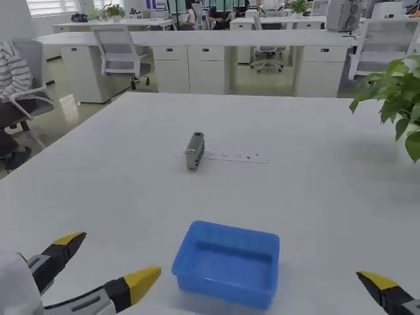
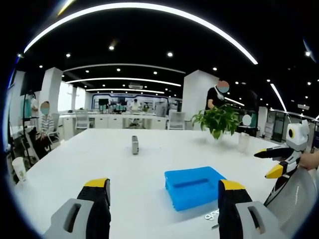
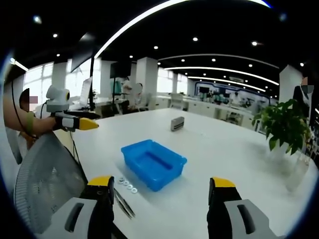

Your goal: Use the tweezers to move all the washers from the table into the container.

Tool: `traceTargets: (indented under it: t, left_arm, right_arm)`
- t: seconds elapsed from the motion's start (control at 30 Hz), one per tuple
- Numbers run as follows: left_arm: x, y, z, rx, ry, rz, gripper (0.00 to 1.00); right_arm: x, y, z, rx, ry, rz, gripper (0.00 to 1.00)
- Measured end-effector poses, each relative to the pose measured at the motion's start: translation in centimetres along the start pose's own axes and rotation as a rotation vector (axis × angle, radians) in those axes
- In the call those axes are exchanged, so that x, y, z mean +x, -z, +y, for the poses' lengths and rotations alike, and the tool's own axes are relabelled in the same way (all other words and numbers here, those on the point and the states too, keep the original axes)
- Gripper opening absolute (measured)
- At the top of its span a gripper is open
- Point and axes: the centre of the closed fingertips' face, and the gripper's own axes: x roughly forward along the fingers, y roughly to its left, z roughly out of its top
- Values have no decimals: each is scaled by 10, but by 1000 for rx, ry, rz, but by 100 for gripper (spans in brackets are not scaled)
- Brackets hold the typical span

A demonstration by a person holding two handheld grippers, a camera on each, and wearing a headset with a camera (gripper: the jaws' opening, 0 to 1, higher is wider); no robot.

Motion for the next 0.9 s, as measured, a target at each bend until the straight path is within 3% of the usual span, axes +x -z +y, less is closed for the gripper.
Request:
traceTargets:
  t: [0.3,0.43,0.53,0.6,0.7,0.9]
  left_arm:
    - [3,3,-13,41,48,28,90]
    - [4,-3,-18,39,81,-4,91]
    - [7,6,-22,41,106,40,92]
    - [8,6,-27,78,121,39,92]
    - [6,0,-33,110,144,5,92]
    - [7,8,-34,104,168,39,91]
  right_arm:
    - [-1,2,-5,4,23,9,74]
    - [-3,-1,-19,5,95,-2,74]
    - [-3,3,-25,16,121,19,75]
    - [-2,3,-26,8,125,26,75]
    - [-2,2,-24,-8,121,23,75]
    - [0,5,-24,-30,132,44,76]
